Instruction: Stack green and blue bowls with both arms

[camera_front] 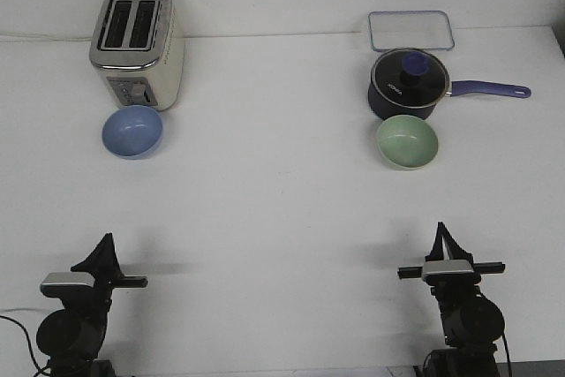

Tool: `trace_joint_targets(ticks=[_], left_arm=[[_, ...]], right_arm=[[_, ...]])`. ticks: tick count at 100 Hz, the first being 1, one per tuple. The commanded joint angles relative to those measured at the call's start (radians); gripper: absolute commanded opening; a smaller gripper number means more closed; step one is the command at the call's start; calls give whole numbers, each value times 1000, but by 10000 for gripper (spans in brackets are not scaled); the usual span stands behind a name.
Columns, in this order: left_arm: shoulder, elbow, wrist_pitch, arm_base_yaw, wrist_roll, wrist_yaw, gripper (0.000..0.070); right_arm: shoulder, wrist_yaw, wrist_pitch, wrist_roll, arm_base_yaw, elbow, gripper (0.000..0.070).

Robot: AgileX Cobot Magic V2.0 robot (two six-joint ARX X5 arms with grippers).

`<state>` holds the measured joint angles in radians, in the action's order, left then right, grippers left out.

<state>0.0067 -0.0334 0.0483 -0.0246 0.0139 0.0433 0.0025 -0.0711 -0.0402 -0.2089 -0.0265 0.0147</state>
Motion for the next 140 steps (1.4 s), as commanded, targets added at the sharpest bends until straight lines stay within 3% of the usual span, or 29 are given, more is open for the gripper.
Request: trace_joint_targets(ticks=[1, 82, 98, 126, 140], left_arm=[[-3, 19, 12, 0, -2, -2, 14], [-3, 19, 12, 0, -2, -2, 14], [-3, 19, 12, 0, -2, -2, 14], [-3, 19, 12, 0, -2, -2, 14], [-3, 19, 12, 0, -2, -2, 14]], right_arm=[[-2, 0, 11, 11, -2, -2, 0], [-2, 6, 20, 16, -2, -2, 0], [-2, 53, 29, 123, -2, -2, 0], [-1, 19, 53, 498, -2, 21, 0], [17, -14, -48, 509, -2, 147, 0]])
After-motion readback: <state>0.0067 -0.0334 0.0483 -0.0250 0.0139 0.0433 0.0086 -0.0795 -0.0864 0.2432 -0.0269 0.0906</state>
